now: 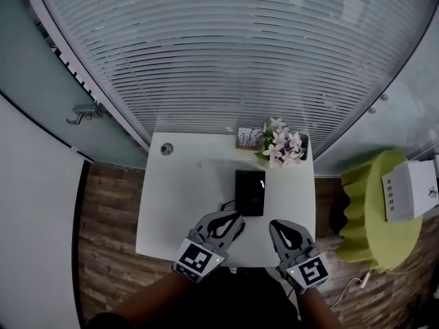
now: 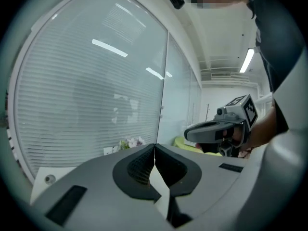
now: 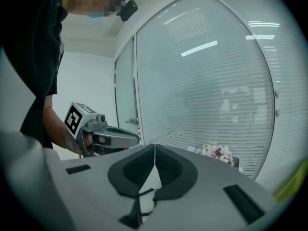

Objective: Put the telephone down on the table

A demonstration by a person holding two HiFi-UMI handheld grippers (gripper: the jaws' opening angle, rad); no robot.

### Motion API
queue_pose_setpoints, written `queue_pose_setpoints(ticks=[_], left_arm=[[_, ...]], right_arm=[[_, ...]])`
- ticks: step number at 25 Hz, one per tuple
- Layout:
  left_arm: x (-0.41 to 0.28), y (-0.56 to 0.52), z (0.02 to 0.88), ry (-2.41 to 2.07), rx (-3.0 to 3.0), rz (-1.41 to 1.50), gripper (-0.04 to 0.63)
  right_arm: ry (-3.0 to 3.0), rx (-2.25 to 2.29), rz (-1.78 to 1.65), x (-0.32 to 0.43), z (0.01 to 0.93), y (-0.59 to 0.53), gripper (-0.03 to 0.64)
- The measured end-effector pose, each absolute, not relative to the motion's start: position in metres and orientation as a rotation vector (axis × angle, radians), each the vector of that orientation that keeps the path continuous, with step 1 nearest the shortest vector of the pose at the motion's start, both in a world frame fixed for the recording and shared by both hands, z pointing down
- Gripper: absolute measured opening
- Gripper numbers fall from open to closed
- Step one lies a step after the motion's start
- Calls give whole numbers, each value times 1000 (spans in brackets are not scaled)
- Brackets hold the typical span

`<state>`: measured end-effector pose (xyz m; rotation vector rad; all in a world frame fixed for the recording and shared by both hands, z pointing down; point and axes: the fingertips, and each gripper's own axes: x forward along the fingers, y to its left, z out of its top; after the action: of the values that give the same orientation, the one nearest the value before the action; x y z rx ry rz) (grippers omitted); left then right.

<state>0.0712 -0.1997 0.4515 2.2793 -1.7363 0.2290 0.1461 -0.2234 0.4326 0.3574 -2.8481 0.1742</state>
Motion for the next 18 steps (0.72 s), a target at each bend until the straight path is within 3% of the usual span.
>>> queue_pose_setpoints(ticks=[18], left_arm=[[17, -248, 589, -1727, 1870, 161, 11]], right_arm=[[-2753, 118, 250, 91, 523, -279, 23]])
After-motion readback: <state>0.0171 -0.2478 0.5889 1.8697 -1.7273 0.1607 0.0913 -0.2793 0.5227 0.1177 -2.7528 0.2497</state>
